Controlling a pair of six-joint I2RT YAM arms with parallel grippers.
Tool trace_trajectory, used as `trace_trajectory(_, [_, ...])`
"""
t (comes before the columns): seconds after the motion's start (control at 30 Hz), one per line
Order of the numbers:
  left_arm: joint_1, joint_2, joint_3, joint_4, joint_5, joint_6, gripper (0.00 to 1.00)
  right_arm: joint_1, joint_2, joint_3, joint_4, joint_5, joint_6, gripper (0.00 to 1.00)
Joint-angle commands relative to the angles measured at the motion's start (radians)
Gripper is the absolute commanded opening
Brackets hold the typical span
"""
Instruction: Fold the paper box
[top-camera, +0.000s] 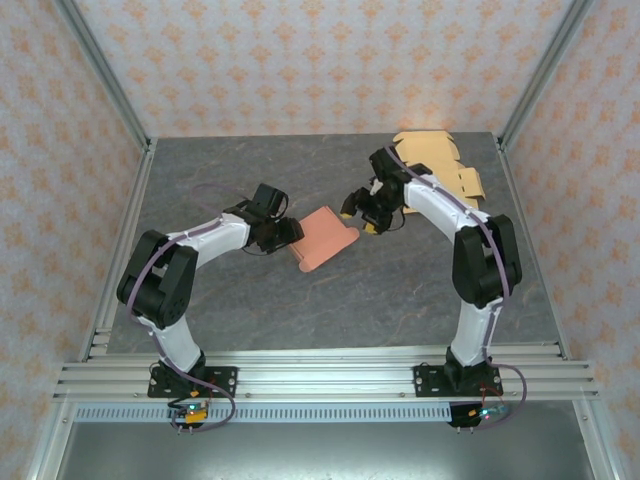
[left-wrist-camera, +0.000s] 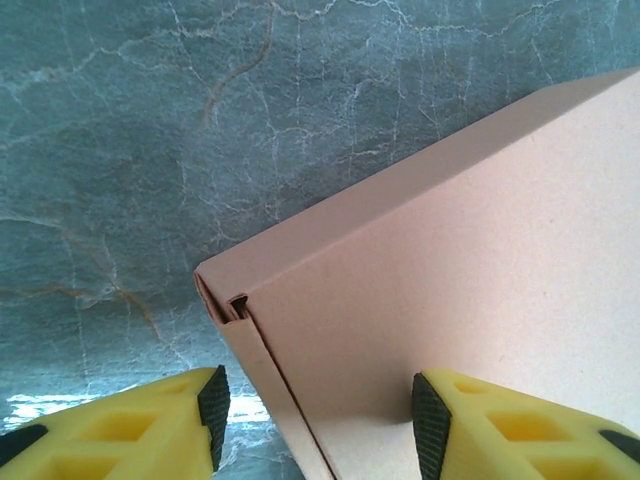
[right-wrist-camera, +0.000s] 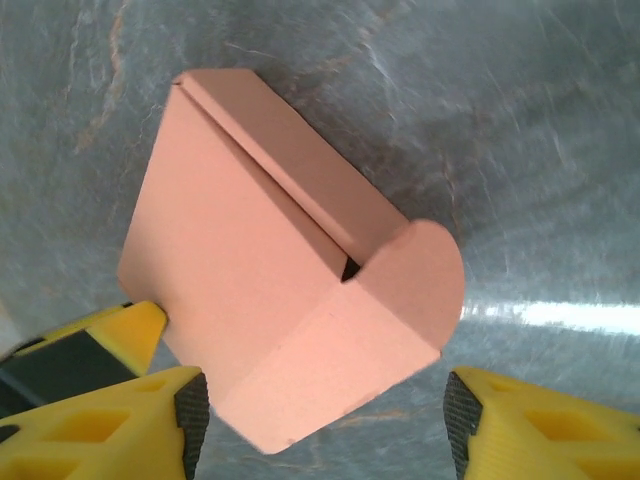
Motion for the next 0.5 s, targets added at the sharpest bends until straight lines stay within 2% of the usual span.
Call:
trace_trajectory(0.0, [0.0, -0.078, 0.007, -0.045, -0.019, 0.045, 0.56, 0.017, 0.025, 0.092, -0.053, 0.119, -0.275, 0.65])
trace_trajectory(0.1, [0.019, -0.089, 0.018, -0.079, 0.006, 0.055, 0.58, 0.017, 0.074, 0.117, -0.035, 0.126, -0.34, 0.64])
trace_trajectory(0.23, [0.034, -0.121, -0.019, -0.071, 0.034, 0.048, 0.58, 0.029, 0.136, 0.095, 0.0, 0.076, -0.349, 0.65])
trace_trajectory(0.47, [0.021, -0.121, -0.083, -0.077, 0.049, 0.079, 0.63, 0.064, 0.204, 0.045, 0.009, 0.248, -0.344, 0.67])
